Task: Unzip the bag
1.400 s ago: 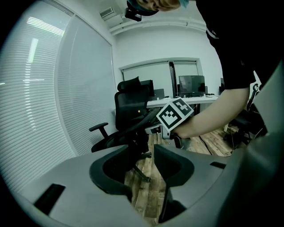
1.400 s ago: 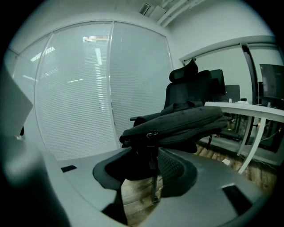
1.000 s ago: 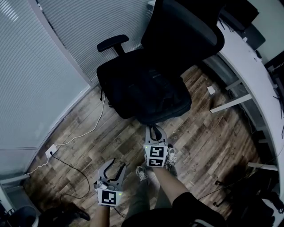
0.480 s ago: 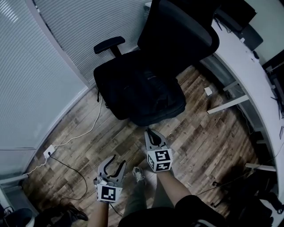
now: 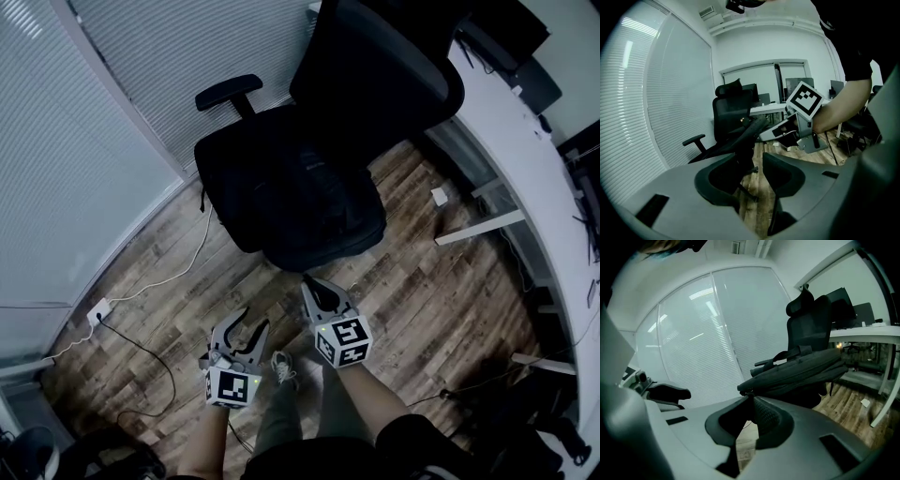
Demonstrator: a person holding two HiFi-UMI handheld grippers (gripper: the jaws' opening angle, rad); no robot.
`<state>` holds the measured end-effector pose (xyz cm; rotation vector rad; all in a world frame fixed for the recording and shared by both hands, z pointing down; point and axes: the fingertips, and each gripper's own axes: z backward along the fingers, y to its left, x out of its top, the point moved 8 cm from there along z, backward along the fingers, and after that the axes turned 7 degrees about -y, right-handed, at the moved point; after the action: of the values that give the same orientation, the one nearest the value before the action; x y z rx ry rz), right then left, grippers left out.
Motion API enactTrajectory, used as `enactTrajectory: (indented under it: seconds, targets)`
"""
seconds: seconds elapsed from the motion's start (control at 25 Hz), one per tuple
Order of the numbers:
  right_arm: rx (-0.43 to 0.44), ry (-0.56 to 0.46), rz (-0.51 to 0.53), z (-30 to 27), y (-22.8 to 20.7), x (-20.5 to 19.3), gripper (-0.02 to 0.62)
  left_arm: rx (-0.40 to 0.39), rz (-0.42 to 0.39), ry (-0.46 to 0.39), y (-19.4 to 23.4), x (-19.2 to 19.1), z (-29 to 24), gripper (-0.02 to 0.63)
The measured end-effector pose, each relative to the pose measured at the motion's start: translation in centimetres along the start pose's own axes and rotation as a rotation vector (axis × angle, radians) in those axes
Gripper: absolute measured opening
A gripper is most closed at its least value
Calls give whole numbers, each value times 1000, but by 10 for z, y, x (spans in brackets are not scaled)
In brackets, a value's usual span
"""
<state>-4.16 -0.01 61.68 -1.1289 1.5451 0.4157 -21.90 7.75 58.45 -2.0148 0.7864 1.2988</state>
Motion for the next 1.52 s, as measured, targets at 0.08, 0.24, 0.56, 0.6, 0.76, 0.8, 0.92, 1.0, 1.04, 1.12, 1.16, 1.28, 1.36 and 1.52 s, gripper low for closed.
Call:
enactTrajectory:
  seconds: [0.08,0.24,0.56,0.6,0.76,0.8,0.92,1.0,1.04,1.12,1.16,1.28,1.36,1.52]
  targets:
    - [28,12,5,1,-3,3,57,3,-10,5,1,1,-12,170]
    - [75,35,1,0,-9,9,57,3,-39,3,3,2,-38,170]
    - [159,68,-30,0,-19,15,57,-4,-150,19,4,0,-85,191]
    - [168,72,-31,0,-20,16,57,-3,-173,24,5,1,-91,199]
    - [200,87,-34,0,-25,20,57,-19,-260,46,4,9,-112,230]
    - [207,90,-34,0,-26,21,57,-21,-266,46,2,10,-117,234]
    - [230,99,-32,1,-29,25,57,-17,-284,53,1,12,-130,246]
    - [246,106,-34,1,-32,28,57,-13,-307,61,0,15,-138,249]
    - [255,110,-37,1,-33,29,57,-13,-323,65,-1,16,-142,249]
    - [269,116,-40,1,-35,32,57,-17,-357,75,-3,19,-148,249]
    - [276,118,-40,1,-35,33,57,-18,-373,80,-3,20,-151,249]
    - [294,127,-44,3,-38,38,57,1,-410,99,-2,24,-156,232]
    - [304,134,-50,4,-41,41,57,11,-426,113,-2,26,-158,189]
    - [322,146,-60,1,-47,47,57,13,-440,135,-1,29,-161,147]
